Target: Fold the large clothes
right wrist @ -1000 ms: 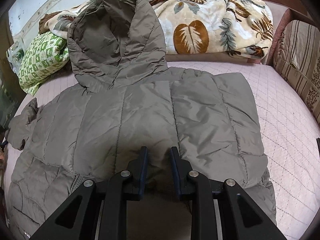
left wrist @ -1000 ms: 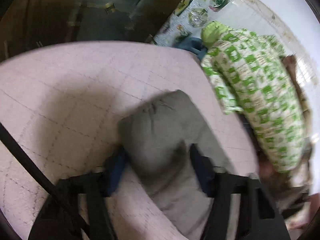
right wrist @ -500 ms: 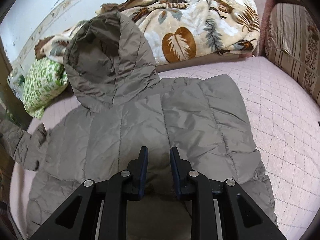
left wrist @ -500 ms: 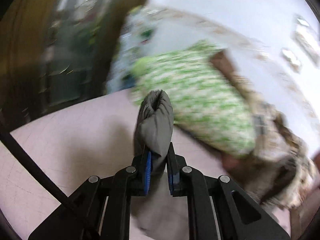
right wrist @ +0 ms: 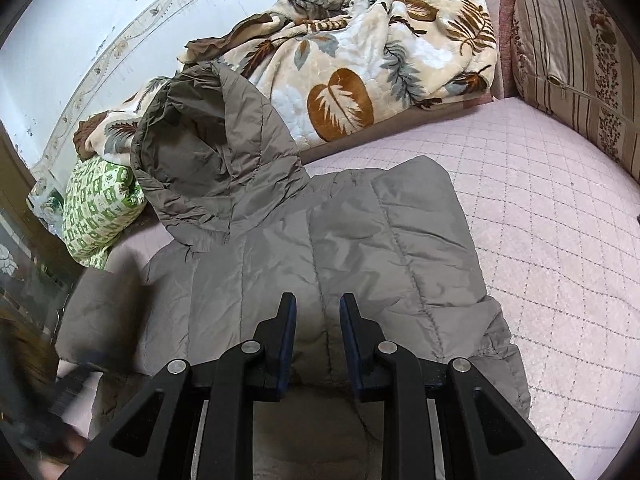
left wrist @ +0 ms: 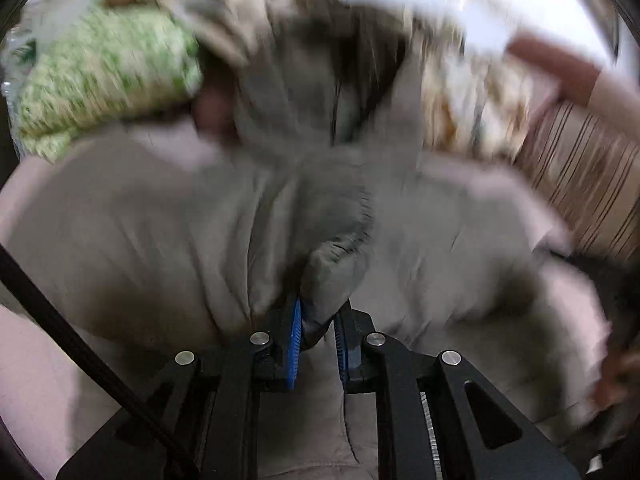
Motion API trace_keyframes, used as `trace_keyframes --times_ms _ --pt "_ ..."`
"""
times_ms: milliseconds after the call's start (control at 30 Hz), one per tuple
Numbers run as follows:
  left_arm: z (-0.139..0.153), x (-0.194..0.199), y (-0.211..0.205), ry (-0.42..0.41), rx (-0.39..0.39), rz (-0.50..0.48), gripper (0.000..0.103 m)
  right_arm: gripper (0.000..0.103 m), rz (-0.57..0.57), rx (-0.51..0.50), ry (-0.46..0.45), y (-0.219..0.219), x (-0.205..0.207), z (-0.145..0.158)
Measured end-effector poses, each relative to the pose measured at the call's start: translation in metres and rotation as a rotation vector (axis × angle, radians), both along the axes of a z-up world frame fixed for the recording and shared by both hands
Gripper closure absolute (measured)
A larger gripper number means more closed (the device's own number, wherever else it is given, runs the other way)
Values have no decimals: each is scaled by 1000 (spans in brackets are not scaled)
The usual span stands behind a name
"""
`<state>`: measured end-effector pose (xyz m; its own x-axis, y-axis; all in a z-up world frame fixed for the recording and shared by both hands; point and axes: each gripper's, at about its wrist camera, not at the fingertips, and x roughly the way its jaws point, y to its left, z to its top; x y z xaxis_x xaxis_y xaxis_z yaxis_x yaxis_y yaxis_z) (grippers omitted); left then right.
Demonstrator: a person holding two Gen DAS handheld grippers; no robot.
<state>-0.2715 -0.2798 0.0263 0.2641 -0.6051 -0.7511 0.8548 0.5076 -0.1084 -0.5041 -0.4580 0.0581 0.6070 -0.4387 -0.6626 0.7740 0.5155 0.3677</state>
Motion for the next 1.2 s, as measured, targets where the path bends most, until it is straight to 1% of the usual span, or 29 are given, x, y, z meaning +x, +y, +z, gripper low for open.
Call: trace_keyframes --times_ms 33,67,100,167,200,267,300,367,400,433,467,500,533,633,700,767,833,933,1000,1067,1100,1133,1200 --pt "-10 -6 -4 -2 31 1 88 79 3 1 0 0 0 0" --pt "-12 -9 -7 -31 48 -10 86 79 6 5 -3 -1 -1 0" --pt "-8 -14 -7 -50 47 -25 81 79 9 13 -10 -1 -1 0" --pt "11 -21 -2 -39 18 -78 50 78 27 47 -36 -2 1 -2" --pt "27 -24 5 -34 -22 -92 47 77 49 78 -62 -3 4 -5" --pt "61 -31 24 -82 -110 -87 46 73 92 140 -120 -1 11 -9" --pt "72 -32 34 -98 -141 -73 45 73 124 179 -155 2 18 -12" --pt "94 -23 64 -134 -219 16 32 73 198 252 -213 10 34 -18" --pt "100 -15 75 -156 -235 63 30 73 232 291 -241 15 43 -22" --pt "100 -4 89 -189 -247 133 30 72 259 324 -261 20 52 -25" --pt "97 10 99 -210 -246 197 30 72 279 344 -269 24 58 -27" --pt "95 18 103 -221 -233 242 30 72 303 367 -279 30 68 -30" --pt "89 35 110 -215 -213 290 30 71 316 390 -289 35 77 -34" --pt "75 81 132 -124 -233 400 30 69 331 443 -302 48 97 -45" --pt "71 103 147 -57 -267 432 30 69 325 436 -307 50 105 -48" --pt "66 118 156 -30 -283 483 30 69 325 440 -315 50 110 -50" --pt "63 123 160 -5 -294 492 30 68 332 446 -334 52 115 -53" --pt "60 131 162 16 -293 500 30 67 341 427 -323 55 119 -53" --pt "58 132 161 24 -287 498 30 67 342 424 -344 55 122 -55" --pt "56 130 158 22 -279 489 30 67 351 416 -327 56 125 -56" --pt "56 129 157 18 -275 485 30 69 357 411 -318 57 127 -57" --pt "56 128 155 12 -269 484 30 80 363 401 -313 58 127 -56" --pt "56 127 153 5 -264 480 30 84 370 359 -285 60 129 -52"
